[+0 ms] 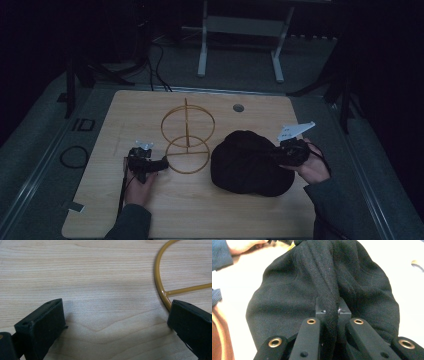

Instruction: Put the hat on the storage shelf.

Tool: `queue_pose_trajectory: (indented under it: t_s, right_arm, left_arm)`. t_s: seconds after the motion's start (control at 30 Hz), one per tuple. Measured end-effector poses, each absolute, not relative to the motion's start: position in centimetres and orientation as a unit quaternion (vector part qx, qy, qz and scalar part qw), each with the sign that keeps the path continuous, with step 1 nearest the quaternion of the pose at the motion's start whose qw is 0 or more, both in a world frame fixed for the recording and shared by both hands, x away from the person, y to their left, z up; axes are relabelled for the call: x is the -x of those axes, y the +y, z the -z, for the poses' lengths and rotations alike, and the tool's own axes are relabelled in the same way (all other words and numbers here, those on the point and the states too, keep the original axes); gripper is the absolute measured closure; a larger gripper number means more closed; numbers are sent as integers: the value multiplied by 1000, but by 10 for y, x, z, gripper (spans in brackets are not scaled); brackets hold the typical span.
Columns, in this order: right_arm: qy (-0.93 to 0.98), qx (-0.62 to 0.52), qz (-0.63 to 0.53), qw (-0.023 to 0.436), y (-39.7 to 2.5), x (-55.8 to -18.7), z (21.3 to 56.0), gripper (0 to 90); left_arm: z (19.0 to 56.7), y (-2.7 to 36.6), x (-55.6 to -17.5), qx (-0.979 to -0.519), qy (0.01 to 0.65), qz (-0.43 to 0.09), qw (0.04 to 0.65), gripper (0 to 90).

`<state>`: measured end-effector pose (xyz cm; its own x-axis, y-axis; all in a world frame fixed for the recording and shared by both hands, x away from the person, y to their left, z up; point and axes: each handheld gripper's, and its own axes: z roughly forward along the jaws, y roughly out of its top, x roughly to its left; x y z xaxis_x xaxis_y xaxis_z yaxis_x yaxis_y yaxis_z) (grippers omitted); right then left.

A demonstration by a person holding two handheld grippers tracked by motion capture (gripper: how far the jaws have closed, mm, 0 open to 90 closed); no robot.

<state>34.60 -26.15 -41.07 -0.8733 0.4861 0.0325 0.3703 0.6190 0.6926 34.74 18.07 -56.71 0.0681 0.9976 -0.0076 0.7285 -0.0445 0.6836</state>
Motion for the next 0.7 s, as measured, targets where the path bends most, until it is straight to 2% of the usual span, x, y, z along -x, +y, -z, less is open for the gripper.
queue_pose_trajectory:
  t_s: [0.7]
  right_arm:
    - [867,-284,-393,117,-274,-360,378,845]
  left_arm:
    - [567,181,-347,-680,635,-248,270,8]
